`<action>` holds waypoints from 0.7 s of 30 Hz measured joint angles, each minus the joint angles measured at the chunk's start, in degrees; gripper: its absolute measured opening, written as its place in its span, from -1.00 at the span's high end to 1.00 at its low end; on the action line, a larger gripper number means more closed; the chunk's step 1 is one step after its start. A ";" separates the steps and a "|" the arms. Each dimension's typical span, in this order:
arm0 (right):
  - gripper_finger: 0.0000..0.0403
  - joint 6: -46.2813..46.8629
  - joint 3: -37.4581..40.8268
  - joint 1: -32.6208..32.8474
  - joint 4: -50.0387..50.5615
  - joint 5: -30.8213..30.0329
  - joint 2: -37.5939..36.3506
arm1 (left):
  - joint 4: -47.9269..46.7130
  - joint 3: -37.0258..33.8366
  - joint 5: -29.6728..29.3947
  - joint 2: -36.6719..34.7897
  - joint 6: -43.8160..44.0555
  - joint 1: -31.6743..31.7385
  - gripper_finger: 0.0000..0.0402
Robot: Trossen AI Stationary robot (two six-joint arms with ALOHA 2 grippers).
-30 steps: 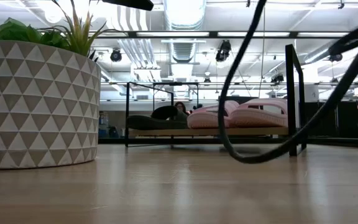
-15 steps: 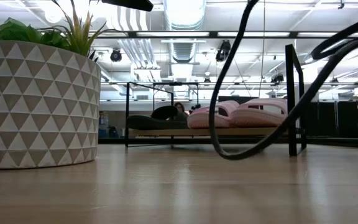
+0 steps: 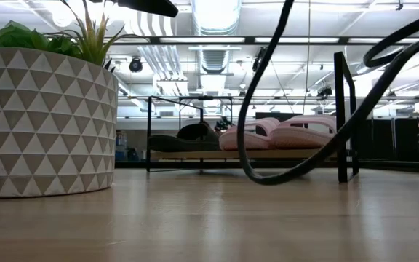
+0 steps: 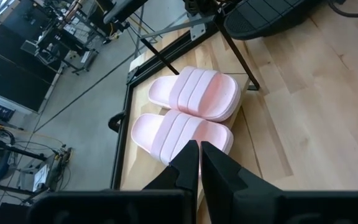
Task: Pick and place slides into the shelf
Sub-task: Put the black slide on the shelf
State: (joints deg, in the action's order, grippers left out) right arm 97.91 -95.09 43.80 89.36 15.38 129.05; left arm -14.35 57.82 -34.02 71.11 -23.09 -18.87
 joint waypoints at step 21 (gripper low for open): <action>-0.11 0.87 7.78 -0.49 1.52 1.95 3.40 | 0.02 -0.09 0.75 0.00 0.11 -0.04 1.00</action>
State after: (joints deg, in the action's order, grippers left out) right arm 98.78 -87.31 43.31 90.88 17.33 132.45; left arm -14.33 57.74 -33.27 71.11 -22.98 -18.92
